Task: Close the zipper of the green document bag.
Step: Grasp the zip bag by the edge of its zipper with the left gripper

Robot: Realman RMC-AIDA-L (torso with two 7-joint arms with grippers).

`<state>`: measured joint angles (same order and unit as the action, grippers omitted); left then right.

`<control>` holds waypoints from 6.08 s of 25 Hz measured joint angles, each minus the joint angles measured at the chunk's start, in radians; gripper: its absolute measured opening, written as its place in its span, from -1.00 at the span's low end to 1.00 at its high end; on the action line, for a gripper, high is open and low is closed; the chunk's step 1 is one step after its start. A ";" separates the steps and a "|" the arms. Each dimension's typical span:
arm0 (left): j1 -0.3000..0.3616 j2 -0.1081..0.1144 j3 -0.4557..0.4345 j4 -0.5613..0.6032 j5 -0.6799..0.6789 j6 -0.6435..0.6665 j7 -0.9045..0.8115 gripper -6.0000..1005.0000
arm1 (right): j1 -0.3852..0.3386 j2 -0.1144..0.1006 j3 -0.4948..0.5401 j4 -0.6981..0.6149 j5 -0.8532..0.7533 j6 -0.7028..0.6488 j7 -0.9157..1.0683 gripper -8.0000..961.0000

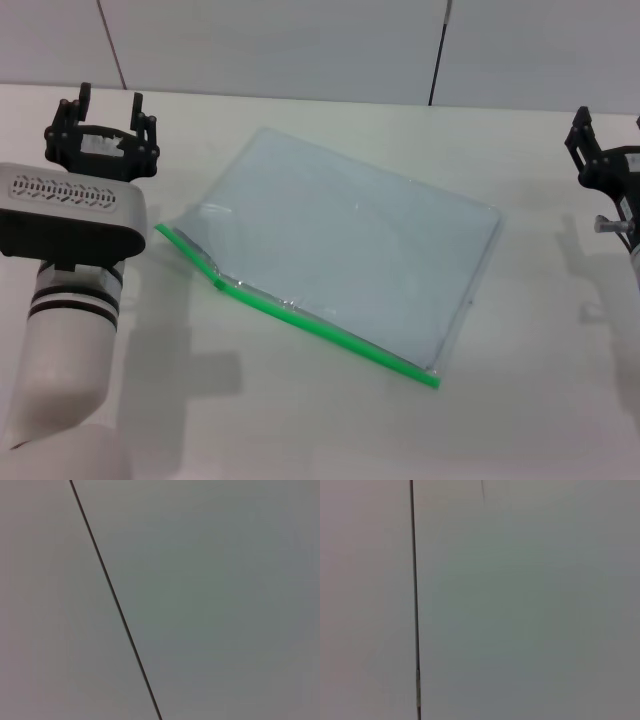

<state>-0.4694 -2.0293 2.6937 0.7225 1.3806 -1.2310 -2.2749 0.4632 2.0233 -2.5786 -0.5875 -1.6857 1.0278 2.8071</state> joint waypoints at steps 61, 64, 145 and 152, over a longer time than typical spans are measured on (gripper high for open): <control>0.016 -0.003 0.078 0.104 -0.319 0.055 1.014 -0.07 | -0.006 0.000 0.008 0.001 0.000 0.000 0.000 0.57; 0.002 -0.004 0.079 0.121 -0.342 0.058 1.059 -0.06 | -0.005 0.000 0.010 0.000 0.000 0.000 0.000 0.57; -0.062 -0.008 0.115 0.132 -0.501 0.235 1.481 -0.04 | -0.011 0.000 0.012 -0.037 -0.004 0.027 -0.051 0.57; -0.064 -0.009 0.115 0.132 -0.490 0.236 1.485 -0.04 | -0.011 0.000 0.011 -0.037 -0.007 0.028 -0.052 0.57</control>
<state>-0.5339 -2.0381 2.8088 0.8544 0.8903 -0.9954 -0.7900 0.4526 2.0233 -2.5672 -0.6244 -1.6931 1.0555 2.7550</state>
